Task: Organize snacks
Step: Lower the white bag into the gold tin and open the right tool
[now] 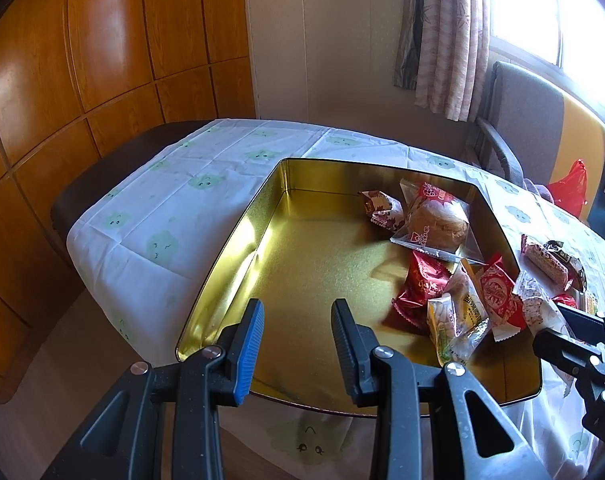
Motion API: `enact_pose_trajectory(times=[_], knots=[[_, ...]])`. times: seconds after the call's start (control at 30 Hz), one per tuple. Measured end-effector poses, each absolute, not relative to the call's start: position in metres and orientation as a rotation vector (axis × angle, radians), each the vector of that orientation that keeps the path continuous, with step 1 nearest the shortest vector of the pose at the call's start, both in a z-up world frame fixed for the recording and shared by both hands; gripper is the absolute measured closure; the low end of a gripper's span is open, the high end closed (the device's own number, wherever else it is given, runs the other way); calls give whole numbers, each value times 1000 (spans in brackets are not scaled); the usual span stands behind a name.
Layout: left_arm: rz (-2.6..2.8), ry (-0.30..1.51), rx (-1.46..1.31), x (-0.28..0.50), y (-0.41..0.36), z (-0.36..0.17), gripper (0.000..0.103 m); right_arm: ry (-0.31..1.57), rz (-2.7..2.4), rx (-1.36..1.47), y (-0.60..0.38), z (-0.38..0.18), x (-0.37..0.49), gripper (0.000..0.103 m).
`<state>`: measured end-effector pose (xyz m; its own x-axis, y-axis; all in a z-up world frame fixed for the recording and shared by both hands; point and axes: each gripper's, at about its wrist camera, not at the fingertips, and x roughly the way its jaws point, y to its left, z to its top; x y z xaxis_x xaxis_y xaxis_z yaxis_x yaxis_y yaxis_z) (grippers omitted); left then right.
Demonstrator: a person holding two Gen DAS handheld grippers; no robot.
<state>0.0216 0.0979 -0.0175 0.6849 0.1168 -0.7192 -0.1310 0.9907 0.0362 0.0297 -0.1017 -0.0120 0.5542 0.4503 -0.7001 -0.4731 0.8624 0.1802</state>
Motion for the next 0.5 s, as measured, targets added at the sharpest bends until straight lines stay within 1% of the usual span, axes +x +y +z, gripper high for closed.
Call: enact_pose_trajectory(times=[0.33, 0.5], knots=[[146, 811, -24, 24, 100, -20, 68, 811, 582, -57, -90, -10, 41, 70], [146, 819, -22, 25, 101, -23, 68, 873, 581, -77, -82, -30, 56, 67]])
